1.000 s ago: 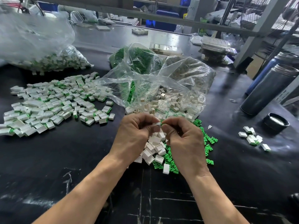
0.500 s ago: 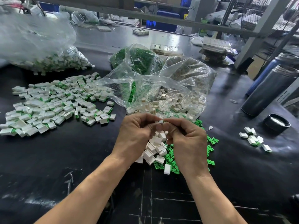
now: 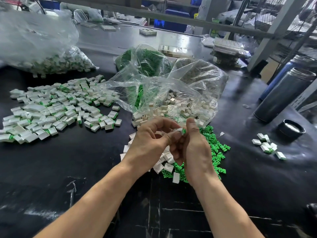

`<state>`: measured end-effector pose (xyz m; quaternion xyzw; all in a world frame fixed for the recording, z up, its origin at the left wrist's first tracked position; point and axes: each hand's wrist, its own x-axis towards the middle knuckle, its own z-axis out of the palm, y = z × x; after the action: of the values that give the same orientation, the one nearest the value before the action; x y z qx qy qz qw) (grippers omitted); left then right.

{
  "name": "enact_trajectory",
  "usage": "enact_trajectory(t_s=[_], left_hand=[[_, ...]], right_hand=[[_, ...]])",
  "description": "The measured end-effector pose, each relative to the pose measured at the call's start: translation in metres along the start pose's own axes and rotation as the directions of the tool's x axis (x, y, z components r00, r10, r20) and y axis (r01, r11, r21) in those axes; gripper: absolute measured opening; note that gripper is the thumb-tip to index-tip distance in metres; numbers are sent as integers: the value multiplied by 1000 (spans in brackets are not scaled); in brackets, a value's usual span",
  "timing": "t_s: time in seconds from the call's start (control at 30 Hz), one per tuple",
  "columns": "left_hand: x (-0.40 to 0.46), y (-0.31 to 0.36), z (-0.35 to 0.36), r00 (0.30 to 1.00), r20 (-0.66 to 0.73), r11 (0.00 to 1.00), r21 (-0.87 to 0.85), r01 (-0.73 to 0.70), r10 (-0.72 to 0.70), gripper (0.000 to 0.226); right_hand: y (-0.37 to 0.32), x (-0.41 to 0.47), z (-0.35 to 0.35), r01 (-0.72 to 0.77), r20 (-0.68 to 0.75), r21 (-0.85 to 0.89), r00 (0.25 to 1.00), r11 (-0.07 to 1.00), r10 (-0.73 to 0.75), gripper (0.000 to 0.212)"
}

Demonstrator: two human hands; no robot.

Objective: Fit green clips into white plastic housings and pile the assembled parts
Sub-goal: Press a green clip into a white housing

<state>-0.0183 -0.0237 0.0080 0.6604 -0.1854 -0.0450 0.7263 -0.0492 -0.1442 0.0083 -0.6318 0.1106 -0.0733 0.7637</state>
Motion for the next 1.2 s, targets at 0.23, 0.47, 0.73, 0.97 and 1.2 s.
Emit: enact_trajectory(t_s=[0.23, 0.47, 0.73, 0.97, 1.2], left_hand=[[-3, 0, 7, 998, 56, 1000, 18, -13, 11, 12], [-5, -2, 9, 1000, 26, 997, 74, -4, 3, 10], [-6, 3, 7, 1000, 10, 997, 79, -10, 9, 7], [-7, 6, 7, 1000, 7, 998, 68, 5, -6, 9], [-8, 8, 7, 1000, -7, 997, 79, 8, -8, 7]], right_hand=[[0, -4, 5, 99, -50, -56, 994, 994, -102, 55], [7, 1, 7, 172, -61, -110, 982, 979, -180, 55], [12, 6, 8, 214, -100, -58, 971, 975, -219, 48], [11, 5, 9, 225, -116, -63, 966, 972, -231, 49], [10, 6, 10, 218, -117, -86, 967, 972, -228, 49]])
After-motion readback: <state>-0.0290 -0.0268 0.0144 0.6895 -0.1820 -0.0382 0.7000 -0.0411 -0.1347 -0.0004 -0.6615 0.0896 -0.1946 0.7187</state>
